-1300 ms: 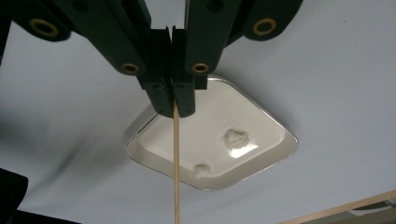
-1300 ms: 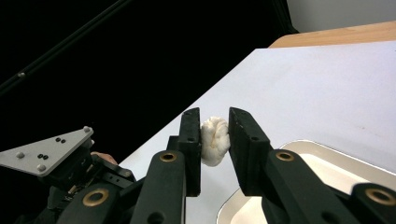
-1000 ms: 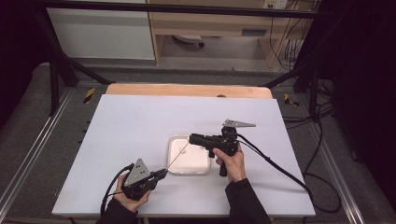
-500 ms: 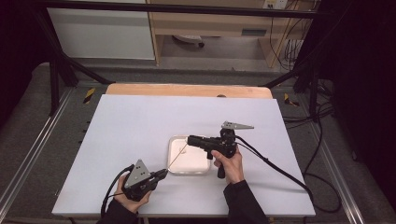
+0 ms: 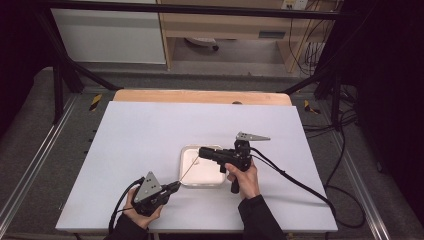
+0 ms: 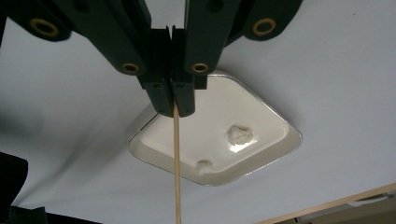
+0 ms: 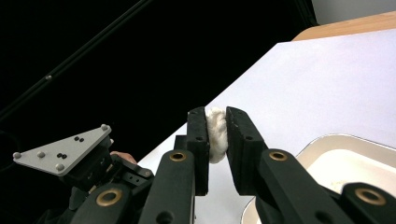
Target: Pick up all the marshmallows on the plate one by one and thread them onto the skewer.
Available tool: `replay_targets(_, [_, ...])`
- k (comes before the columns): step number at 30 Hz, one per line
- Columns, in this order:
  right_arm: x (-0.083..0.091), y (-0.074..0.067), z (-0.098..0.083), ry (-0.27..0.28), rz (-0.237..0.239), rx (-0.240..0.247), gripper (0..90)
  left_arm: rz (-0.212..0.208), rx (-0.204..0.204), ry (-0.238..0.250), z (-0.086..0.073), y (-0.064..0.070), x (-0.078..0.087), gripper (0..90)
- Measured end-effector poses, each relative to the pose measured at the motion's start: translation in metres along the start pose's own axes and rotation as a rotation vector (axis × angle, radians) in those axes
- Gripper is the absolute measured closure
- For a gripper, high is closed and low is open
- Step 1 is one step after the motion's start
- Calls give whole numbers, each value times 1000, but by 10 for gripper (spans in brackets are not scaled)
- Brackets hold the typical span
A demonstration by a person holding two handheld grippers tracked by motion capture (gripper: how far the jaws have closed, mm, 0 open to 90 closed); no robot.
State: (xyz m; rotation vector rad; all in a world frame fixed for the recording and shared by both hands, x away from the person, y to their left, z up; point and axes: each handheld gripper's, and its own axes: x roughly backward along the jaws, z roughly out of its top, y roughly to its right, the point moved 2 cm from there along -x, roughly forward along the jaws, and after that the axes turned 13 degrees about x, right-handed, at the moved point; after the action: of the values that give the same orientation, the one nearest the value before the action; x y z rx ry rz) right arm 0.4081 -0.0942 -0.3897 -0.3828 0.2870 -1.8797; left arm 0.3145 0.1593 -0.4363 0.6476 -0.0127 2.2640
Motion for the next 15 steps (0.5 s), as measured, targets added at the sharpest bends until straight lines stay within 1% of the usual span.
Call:
replay_targets(8, [-1, -2, -2, -1, 20, 6, 809, 9, -9, -15, 0, 0, -3, 891])
replay_targets(14, [-3, -4, -6, -1, 22, 12, 809, 12, -8, -26, 0, 1, -4, 891])
replay_targets(15, [-3, -4, -6, -3, 17, 17, 809, 12, -8, -25, 0, 1, -4, 891])
